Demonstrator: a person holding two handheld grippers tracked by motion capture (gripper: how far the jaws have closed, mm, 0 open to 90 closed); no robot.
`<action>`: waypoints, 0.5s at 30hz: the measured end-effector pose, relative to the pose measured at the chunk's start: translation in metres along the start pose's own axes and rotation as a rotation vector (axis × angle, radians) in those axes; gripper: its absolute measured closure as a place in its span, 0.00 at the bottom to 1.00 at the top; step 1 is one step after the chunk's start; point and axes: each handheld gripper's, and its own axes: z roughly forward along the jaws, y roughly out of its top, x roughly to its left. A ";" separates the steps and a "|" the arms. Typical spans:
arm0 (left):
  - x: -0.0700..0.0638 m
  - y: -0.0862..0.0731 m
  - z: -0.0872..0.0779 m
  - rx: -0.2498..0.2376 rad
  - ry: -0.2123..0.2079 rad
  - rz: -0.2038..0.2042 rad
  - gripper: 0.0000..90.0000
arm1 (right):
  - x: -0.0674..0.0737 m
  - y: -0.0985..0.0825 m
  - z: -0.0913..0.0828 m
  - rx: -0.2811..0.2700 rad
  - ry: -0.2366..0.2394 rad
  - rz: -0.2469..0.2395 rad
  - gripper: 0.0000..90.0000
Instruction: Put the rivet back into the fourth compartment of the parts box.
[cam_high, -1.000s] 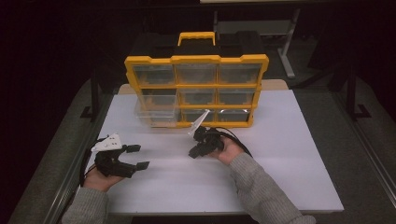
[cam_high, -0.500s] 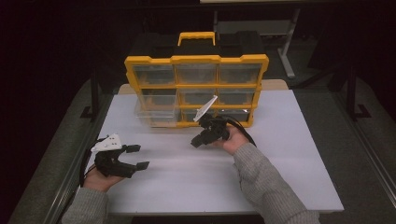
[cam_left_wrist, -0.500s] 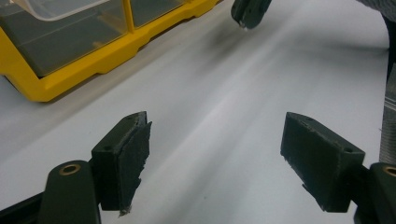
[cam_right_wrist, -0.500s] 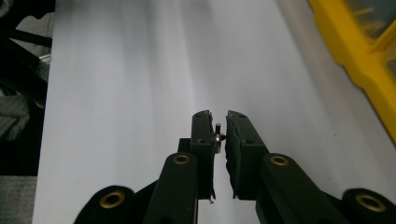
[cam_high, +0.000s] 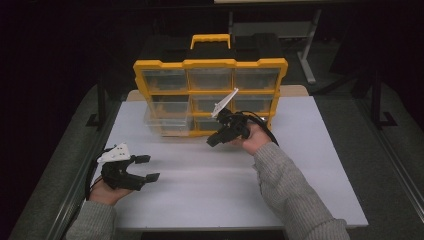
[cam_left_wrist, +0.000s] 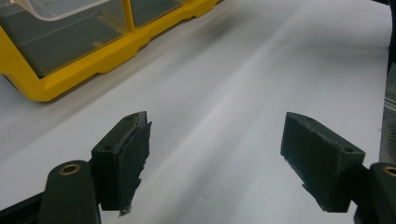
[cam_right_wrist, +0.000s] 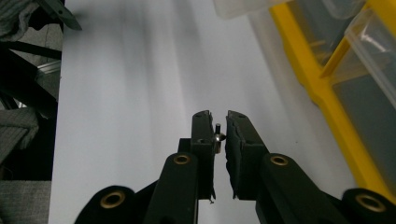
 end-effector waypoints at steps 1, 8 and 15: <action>0.000 0.000 0.000 0.001 0.000 -0.001 0.26 | 0.000 0.001 -0.002 -0.004 0.001 0.002 0.89; 0.000 0.000 0.000 0.001 0.001 -0.004 0.26 | -0.001 0.012 -0.014 -0.008 -0.007 -0.008 0.89; 0.000 0.000 0.000 0.001 0.001 -0.007 0.26 | -0.001 0.021 -0.026 -0.020 -0.005 -0.010 0.89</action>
